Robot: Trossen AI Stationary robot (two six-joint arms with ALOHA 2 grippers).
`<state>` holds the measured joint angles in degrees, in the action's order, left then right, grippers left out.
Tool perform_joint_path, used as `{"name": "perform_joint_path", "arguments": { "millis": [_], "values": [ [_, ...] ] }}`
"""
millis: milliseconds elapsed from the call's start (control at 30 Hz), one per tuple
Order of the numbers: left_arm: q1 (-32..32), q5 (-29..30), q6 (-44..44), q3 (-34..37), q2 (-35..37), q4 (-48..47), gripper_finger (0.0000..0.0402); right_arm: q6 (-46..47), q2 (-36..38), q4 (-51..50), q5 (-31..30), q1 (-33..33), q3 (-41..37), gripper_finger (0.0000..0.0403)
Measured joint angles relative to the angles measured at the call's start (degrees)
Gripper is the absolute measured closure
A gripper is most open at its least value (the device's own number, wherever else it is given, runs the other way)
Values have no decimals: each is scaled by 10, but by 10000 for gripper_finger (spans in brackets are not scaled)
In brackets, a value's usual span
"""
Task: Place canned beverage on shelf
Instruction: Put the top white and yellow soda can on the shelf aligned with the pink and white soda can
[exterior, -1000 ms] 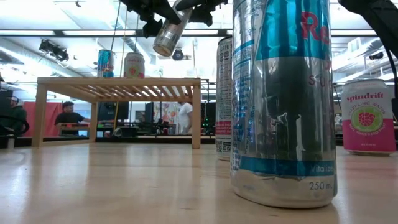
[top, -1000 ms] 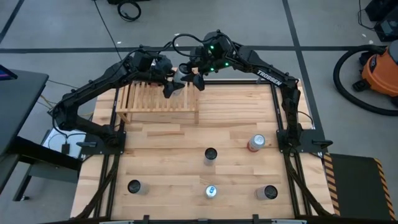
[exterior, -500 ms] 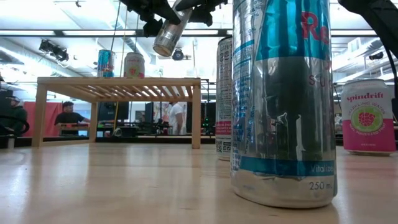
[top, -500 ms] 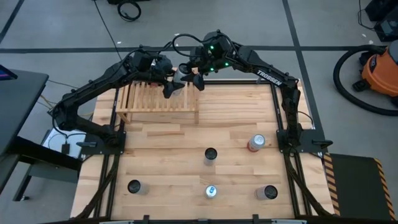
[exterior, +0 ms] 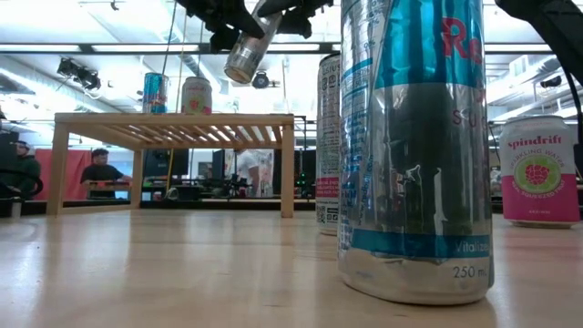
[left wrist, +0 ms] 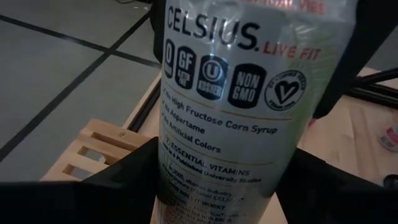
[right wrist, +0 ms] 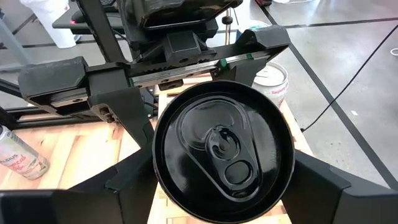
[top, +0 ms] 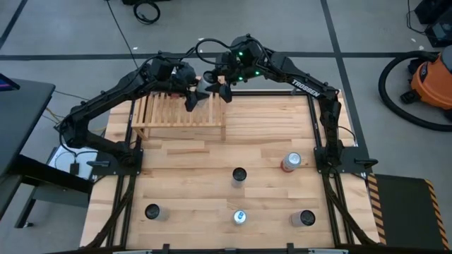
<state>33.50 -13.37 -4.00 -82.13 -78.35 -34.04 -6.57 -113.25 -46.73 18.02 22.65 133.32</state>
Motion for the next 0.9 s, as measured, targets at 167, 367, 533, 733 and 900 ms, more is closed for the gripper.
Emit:
{"name": "perform_joint_path", "arguments": {
  "millis": [167, 367, 533, 733, 900],
  "values": [
    [0, 32, -14, 0, 0, 2, 140, 3, 0, 12, -5, 0, 0, 100],
    [0, 46, -16, 2, 0, -6, 139, 1, 13, 19, -10, 3, 1, 99],
    [2, 59, 0, 2, -1, -15, 139, 1, 30, 22, 0, 2, 1, 99],
    [0, 53, 19, 47, 22, 20, 139, 0, 51, 12, 3, 4, 1, 99],
    [1, 67, 20, 163, 70, 145, 139, -1, 73, 1, 3, 3, 1, 99]
  ]
}}
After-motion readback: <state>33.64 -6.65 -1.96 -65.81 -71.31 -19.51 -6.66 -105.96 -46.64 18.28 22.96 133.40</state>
